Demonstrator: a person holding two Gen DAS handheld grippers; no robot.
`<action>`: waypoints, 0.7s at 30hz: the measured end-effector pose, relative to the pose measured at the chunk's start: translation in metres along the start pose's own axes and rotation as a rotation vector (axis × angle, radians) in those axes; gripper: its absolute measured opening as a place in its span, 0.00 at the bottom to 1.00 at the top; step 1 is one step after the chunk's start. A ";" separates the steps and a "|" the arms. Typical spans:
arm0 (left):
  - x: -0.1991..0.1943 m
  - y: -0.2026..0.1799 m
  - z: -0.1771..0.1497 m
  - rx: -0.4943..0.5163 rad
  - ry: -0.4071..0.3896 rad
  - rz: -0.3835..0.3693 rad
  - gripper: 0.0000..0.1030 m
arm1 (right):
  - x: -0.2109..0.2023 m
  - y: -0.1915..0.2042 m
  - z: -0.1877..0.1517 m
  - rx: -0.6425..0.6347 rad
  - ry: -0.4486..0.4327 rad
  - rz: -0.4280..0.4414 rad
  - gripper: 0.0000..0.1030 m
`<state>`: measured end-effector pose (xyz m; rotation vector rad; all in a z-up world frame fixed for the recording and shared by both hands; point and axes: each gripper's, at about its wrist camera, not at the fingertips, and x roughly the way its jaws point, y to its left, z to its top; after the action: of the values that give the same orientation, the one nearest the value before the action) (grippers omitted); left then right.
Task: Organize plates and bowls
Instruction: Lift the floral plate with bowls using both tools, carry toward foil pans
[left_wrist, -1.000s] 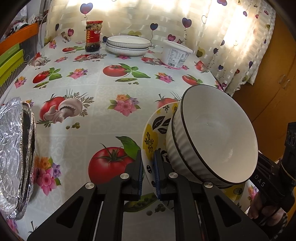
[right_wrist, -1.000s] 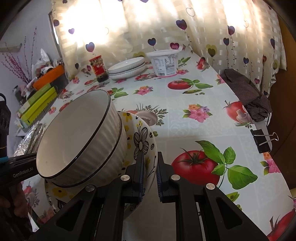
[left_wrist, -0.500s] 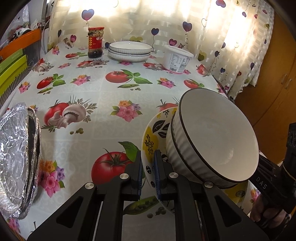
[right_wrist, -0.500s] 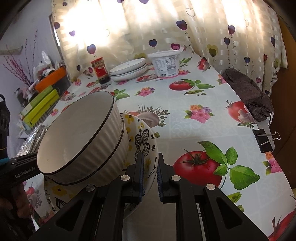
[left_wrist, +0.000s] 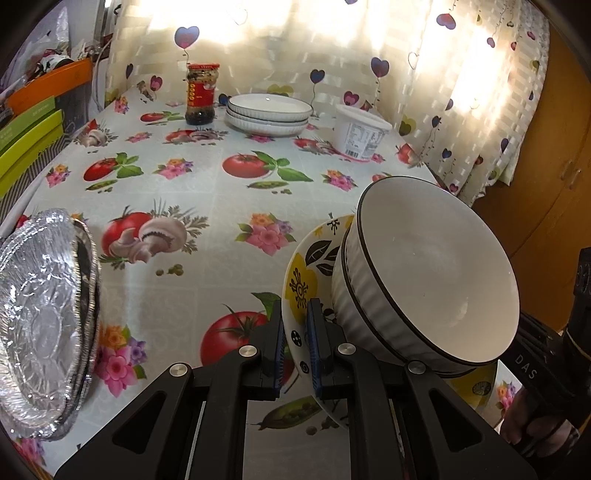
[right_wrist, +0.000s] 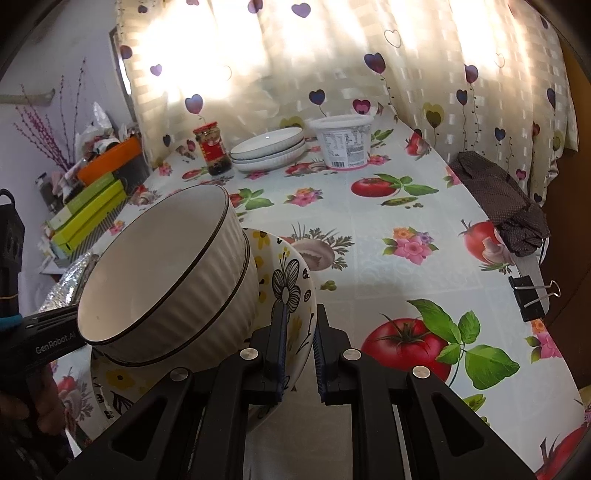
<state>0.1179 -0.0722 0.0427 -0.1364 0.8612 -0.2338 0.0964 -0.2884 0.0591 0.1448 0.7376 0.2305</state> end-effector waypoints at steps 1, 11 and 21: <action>-0.002 0.001 0.000 -0.005 -0.002 0.002 0.11 | 0.000 0.001 0.001 0.002 -0.001 0.007 0.13; -0.023 0.015 0.009 -0.037 -0.045 0.027 0.11 | -0.004 0.022 0.020 -0.024 -0.010 0.040 0.13; -0.042 0.037 0.015 -0.083 -0.074 0.059 0.11 | -0.005 0.051 0.037 -0.059 -0.016 0.080 0.13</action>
<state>0.1087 -0.0254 0.0751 -0.1954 0.8006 -0.1372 0.1100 -0.2423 0.0995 0.1202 0.7091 0.3263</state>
